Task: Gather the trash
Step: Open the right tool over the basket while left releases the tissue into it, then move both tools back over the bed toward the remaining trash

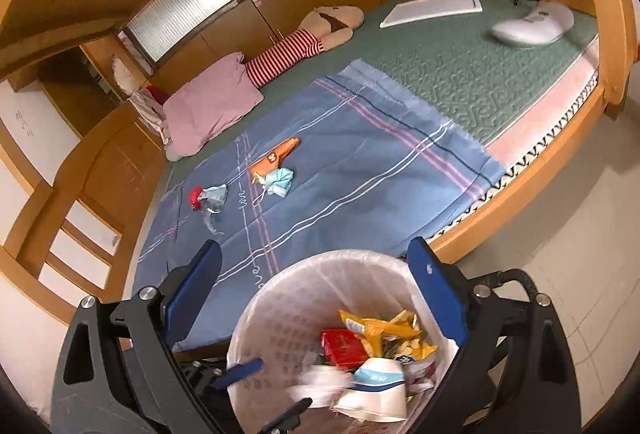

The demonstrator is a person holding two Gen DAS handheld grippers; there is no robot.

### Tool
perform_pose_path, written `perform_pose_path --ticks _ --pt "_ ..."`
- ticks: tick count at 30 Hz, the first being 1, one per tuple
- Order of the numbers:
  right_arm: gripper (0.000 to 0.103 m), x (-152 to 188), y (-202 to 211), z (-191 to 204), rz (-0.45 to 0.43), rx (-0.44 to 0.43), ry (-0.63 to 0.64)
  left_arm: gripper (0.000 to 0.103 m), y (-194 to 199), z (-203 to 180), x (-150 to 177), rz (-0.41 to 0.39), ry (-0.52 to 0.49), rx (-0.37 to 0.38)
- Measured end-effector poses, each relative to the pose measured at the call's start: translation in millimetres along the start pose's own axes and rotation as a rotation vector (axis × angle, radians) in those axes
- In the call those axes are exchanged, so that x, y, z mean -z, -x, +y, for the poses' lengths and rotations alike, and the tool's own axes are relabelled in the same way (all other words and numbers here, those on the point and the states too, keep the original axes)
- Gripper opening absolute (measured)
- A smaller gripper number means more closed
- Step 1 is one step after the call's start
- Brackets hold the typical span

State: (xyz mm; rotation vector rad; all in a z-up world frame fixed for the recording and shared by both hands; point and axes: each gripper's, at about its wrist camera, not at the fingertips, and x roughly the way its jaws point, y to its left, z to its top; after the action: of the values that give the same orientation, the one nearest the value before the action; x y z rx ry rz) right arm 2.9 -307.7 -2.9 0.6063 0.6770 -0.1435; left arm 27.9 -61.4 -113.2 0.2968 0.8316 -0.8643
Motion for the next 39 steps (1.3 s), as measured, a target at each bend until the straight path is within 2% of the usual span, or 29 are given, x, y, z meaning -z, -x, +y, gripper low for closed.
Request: perform_pose_path --ticks 3,5,8,10,12,15,18,23,28,33,36,39 --pt "0.092 3 -4 3 -0.003 -0.004 -0.004 0.090 13 21 -4 -0.067 0.085 -0.017" --pt "0.092 7 -3 4 -0.030 0.002 0.002 0.091 22 36 -6 -0.104 0.139 -0.084" --pt "0.092 12 10 22 -0.169 0.132 0.106 0.092 30 58 -3 -0.139 0.218 -0.197" --pt "0.100 19 21 45 -0.307 0.256 0.224 0.093 34 73 -1 -0.149 0.269 -0.251" --pt "0.100 22 19 56 -0.343 0.289 0.287 0.093 37 83 1 -0.157 0.296 -0.280" --pt "0.100 23 1 62 -0.277 0.282 0.297 0.095 41 94 5 -0.172 0.322 -0.318" --pt "0.100 24 -18 64 -0.164 0.182 0.275 0.097 42 104 9 -0.179 0.342 -0.364" --pt "0.100 18 -39 70 -0.080 0.147 0.269 0.097 43 129 16 -0.172 0.418 -0.397" --pt "0.100 21 -50 85 -0.058 0.114 0.296 0.097 46 150 22 -0.173 0.503 -0.420" --pt "0.100 22 -57 91 -0.044 0.123 0.319 0.097 45 166 21 -0.162 0.547 -0.435" --pt "0.100 18 -59 92 -0.036 0.127 0.320 0.098 45 182 11 -0.151 0.552 -0.483" --pt "0.100 11 -61 94 -0.022 0.137 0.332 0.098 46 201 2 -0.141 0.553 -0.576"
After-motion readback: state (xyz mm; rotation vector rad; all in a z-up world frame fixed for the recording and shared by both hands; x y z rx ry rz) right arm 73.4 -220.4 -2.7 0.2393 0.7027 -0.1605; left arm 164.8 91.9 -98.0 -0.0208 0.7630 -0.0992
